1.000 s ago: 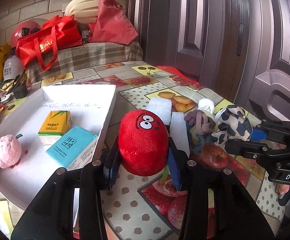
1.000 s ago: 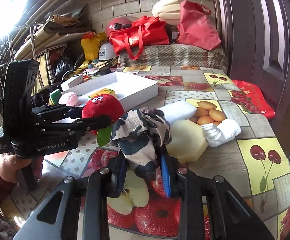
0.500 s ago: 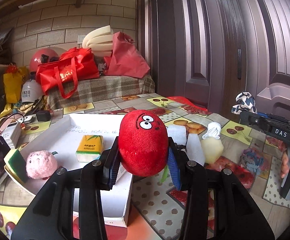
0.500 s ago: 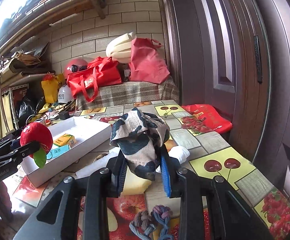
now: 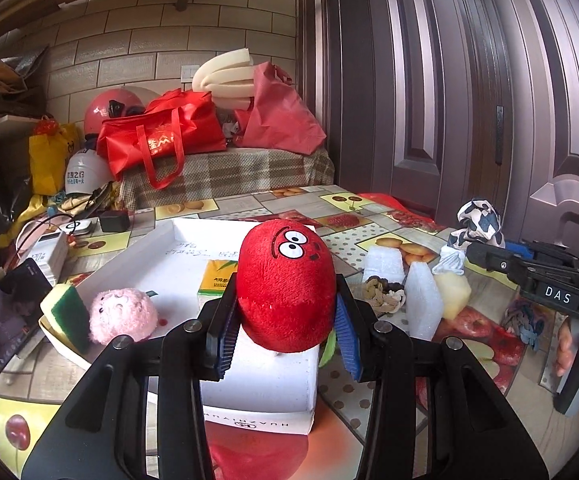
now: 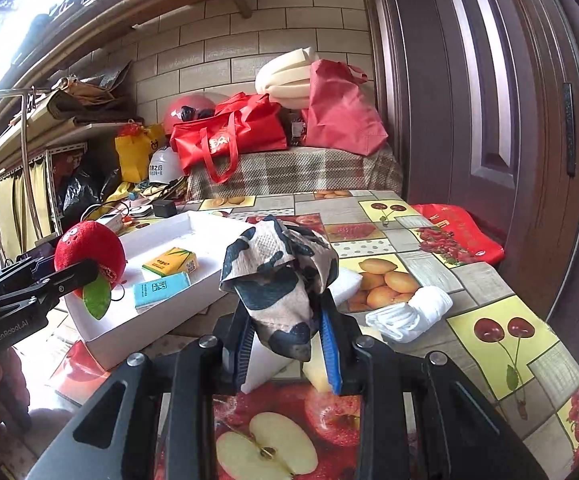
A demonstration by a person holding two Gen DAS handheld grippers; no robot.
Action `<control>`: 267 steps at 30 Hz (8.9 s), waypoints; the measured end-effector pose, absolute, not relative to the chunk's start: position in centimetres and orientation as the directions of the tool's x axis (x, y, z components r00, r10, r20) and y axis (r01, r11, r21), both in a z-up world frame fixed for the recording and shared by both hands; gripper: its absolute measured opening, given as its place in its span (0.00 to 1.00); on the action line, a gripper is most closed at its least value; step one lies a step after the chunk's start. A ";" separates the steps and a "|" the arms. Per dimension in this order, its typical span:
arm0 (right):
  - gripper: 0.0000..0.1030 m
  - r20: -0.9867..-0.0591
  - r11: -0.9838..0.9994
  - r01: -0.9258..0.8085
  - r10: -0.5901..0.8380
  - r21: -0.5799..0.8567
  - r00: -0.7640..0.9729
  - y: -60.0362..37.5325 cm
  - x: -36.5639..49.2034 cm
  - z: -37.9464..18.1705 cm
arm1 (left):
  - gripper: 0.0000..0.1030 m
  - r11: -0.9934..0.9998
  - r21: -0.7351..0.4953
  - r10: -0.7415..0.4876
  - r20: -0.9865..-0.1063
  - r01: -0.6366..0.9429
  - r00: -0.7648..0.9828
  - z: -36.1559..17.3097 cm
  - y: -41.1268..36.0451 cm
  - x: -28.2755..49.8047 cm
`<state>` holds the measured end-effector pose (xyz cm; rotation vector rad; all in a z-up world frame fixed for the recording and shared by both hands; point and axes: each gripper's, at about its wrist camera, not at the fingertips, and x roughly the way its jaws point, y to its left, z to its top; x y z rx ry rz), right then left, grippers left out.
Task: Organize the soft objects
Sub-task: 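Lower the red plush into the box with the left tool while the right tool carries the cloth, then open both tools to release the red plush and cow-print cloth into the box, then move both tools back to the table toward the foam strip and rope knot, then grasp the white foam strip with the left tool while the right tool grasps the blue-pink rope knot, then carry the foam strip over the box with the left tool while the right tool carries the rope knot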
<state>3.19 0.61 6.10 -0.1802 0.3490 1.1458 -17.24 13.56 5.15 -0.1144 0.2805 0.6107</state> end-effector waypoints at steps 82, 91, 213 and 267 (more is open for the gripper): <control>1.00 -0.412 0.364 -0.922 0.826 -0.133 0.385 20.5 -0.6 5.2 | 1.00 0.537 -0.028 0.808 -0.269 -0.843 0.524 4.7 25.9 -17.4; 1.00 -0.379 0.430 -0.884 0.799 -0.181 0.467 19.1 -2.0 5.3 | 1.00 0.523 -0.034 0.817 -0.266 -0.852 0.512 4.8 25.3 -17.9; 0.25 -0.393 0.331 -0.942 0.860 -0.051 0.324 5.1 0.1 5.3 | 0.18 0.794 -0.017 0.569 -0.328 -0.607 0.754 4.9 14.1 -15.3; 0.28 -0.407 0.271 -0.956 0.865 -0.112 0.293 17.2 -1.6 5.1 | 0.19 0.573 -0.025 0.762 -0.352 -0.819 0.544 4.4 24.6 -18.0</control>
